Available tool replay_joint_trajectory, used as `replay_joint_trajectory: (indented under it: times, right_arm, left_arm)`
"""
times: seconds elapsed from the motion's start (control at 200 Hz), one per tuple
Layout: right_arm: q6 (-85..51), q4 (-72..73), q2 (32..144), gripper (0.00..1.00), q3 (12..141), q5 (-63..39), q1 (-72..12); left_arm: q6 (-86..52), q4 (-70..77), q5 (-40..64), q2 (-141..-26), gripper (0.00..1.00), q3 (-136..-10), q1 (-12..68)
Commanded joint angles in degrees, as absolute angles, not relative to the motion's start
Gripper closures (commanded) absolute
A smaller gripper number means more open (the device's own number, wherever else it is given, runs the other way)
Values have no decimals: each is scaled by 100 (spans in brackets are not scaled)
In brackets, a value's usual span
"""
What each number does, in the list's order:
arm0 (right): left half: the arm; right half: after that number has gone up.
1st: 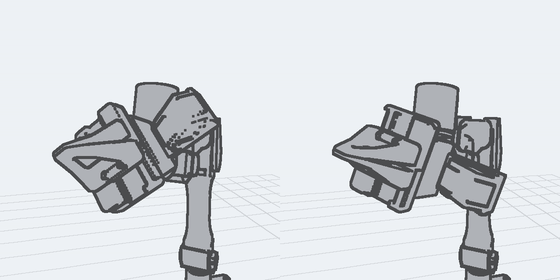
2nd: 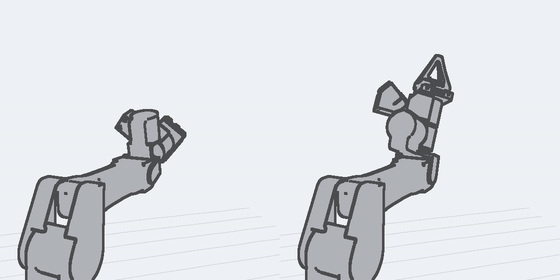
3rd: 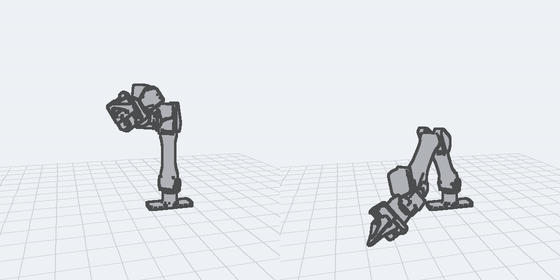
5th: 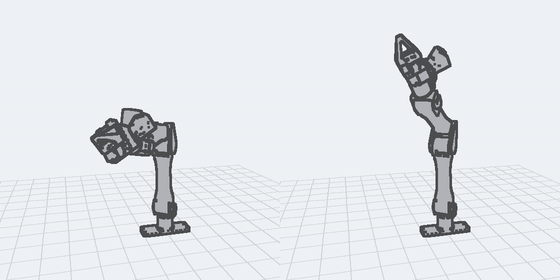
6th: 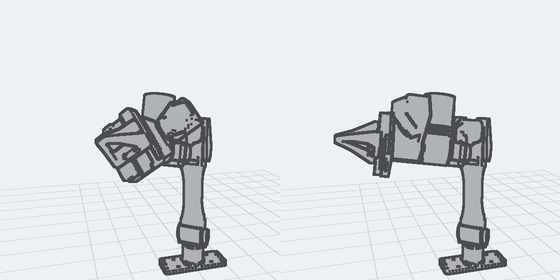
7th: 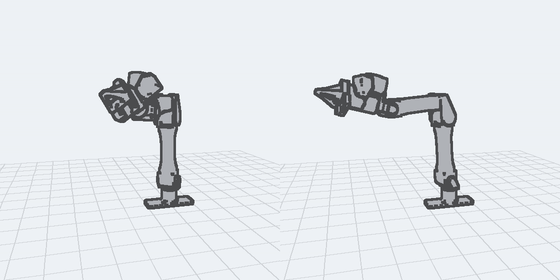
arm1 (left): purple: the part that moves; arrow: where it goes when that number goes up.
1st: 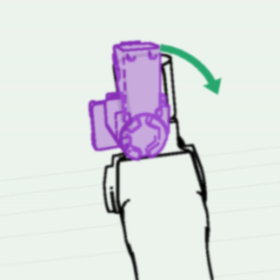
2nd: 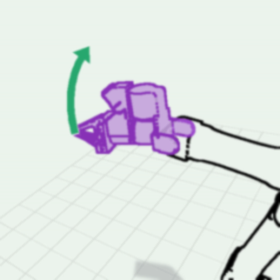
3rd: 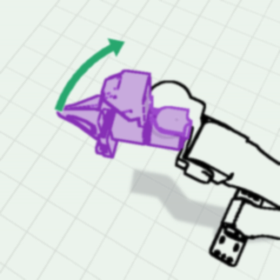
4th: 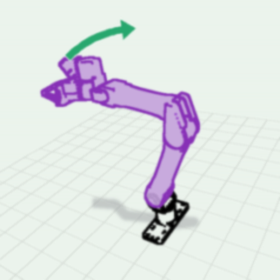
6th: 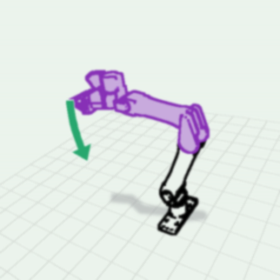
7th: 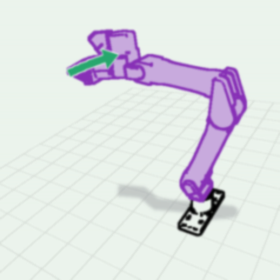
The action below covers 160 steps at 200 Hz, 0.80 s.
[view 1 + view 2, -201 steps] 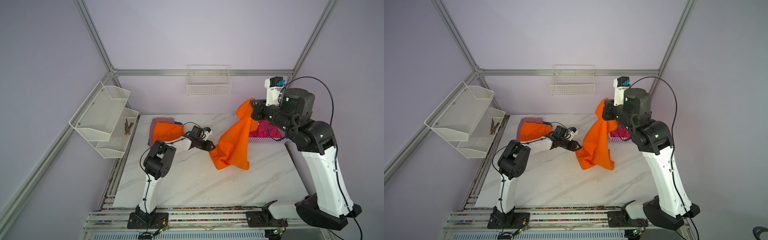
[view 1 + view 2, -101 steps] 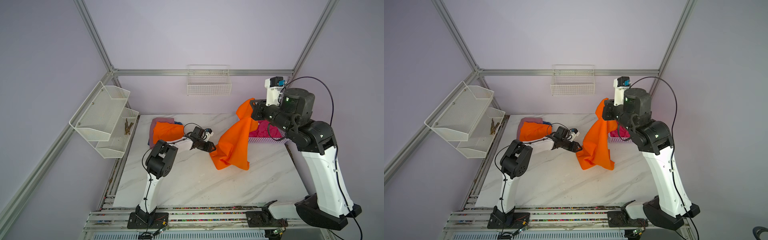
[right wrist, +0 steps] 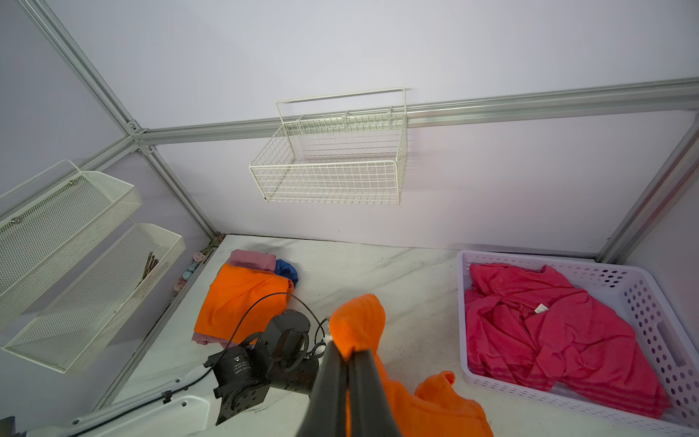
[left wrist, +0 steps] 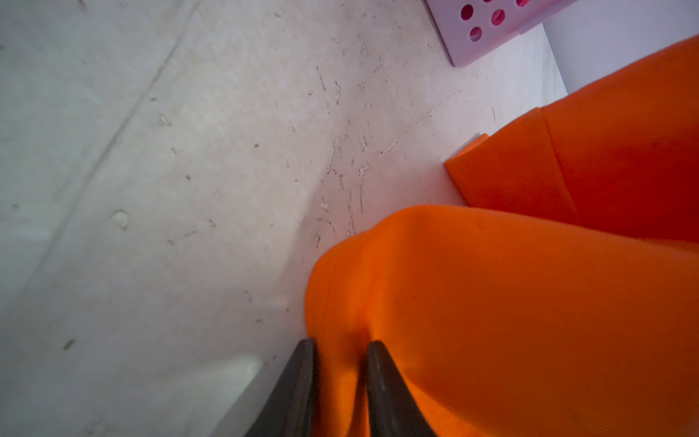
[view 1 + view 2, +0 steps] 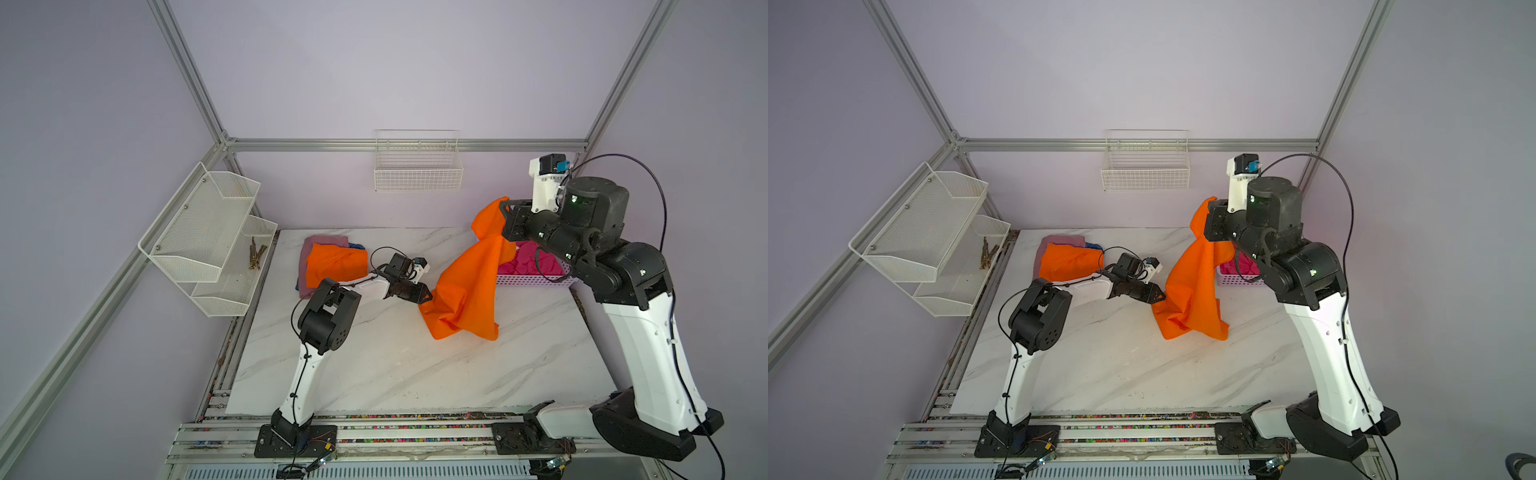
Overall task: Fold and stack t-shirts
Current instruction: Flatten out the T-shirt at the center of the board.
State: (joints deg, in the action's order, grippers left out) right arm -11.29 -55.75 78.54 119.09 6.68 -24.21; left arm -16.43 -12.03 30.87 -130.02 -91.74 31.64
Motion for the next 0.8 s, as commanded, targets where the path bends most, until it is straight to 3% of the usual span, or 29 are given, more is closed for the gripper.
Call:
replay_joint_trajectory:
  times: [0.0, 0.135, 0.37, 0.495, 0.795]
  right_arm:
    - [-1143, -5463, 7696, 100, 11781, 677, -2435]
    - [-1140, -5356, 7623, 100, 11564, 667, -2435]
    - [-1108, -4965, 7345, 100, 10896, 862, -2435]
    - [-1046, -4742, 7262, 100, 10568, 1026, -2439]
    - [-827, -4390, 7513, 100, 10632, 1181, -2382]
  left_arm:
    - [-1562, -1286, 3070, -12927, 98, -9268, 3190]
    - [-1357, -1654, 2704, -12549, 100, -9106, 3190]
    - [-727, -3225, 763, -11284, 100, -9265, 3079]
    - [-602, -4074, -790, -10628, 100, -9801, 2865]
    - [-64, -5651, -2224, -10119, 100, -11999, 2558]
